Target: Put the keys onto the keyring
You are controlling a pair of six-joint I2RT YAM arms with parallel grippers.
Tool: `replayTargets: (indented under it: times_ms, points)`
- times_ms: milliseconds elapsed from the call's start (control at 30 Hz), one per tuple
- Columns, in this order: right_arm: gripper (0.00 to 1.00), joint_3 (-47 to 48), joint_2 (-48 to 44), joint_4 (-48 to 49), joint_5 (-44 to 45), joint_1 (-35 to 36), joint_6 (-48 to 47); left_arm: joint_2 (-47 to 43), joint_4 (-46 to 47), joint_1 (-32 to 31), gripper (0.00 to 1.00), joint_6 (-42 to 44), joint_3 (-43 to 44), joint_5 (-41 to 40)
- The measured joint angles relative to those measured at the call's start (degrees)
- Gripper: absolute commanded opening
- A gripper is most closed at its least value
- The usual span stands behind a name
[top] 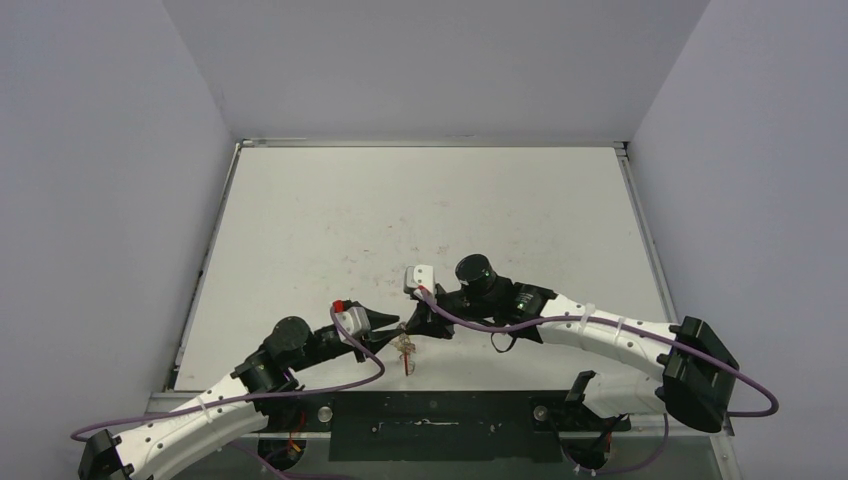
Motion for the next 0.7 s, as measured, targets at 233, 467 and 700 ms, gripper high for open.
replayTargets:
  times_ms: [233,467,700]
  points:
    - [0.0,-0.4,-0.5,0.3,0.1,0.0,0.2,0.0,0.0,0.0,0.31,0.0,0.0,0.0]
    - [0.0,-0.4,-0.5,1.9,0.0,0.0,0.3,0.3,-0.1,0.0,0.31,0.2,0.0,0.2]
    - [0.0,-0.9,-0.6,2.1,0.2,0.0,0.4,2.4,0.0,-0.1,0.16,0.5,0.0,1.3]
